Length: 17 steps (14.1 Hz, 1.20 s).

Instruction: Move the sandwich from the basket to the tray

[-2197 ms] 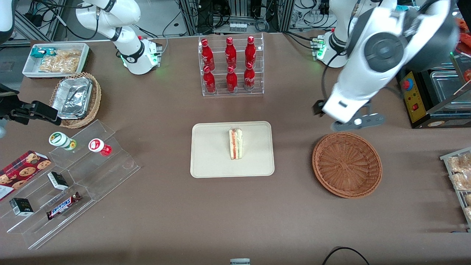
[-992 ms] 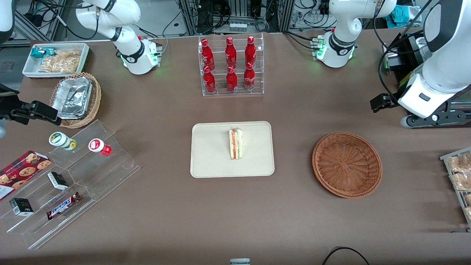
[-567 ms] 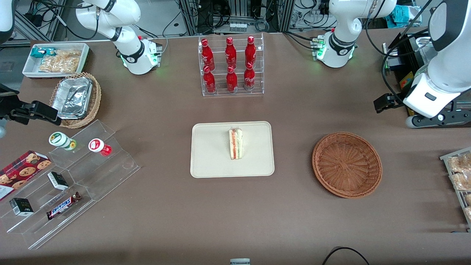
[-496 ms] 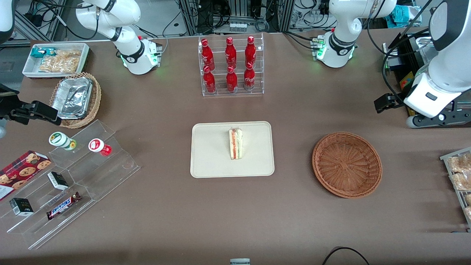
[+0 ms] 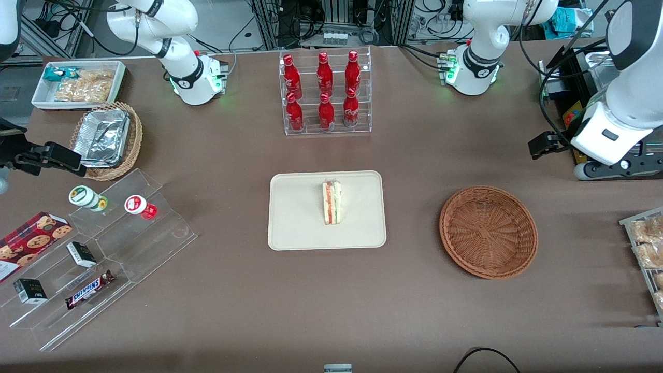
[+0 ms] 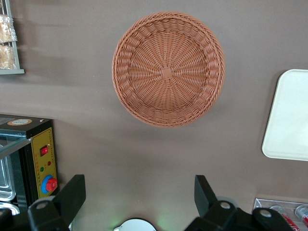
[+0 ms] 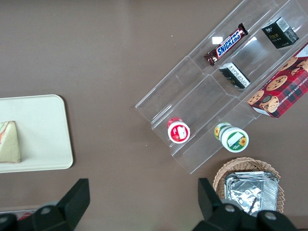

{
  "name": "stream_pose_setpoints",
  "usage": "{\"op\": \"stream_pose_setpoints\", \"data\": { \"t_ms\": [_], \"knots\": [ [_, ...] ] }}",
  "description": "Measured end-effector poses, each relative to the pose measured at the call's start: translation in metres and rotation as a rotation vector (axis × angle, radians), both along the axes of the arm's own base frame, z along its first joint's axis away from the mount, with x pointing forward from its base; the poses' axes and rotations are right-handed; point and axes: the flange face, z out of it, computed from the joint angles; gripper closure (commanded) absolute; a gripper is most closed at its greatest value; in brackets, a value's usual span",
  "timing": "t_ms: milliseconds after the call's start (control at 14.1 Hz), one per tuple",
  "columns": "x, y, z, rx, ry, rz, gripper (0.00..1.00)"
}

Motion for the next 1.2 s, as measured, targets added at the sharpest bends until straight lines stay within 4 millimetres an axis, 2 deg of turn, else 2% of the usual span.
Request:
{"op": "stream_pose_setpoints", "data": {
  "t_ms": [283,709,1205],
  "knots": [
    [0.001,0.004,0.003,-0.011,-0.006,0.010,0.00],
    [0.001,0.001,0.004,-0.063,-0.002,0.017,0.00],
    [0.010,0.001,0.031,-0.095,-0.107,0.020,0.00]
  ]
}}
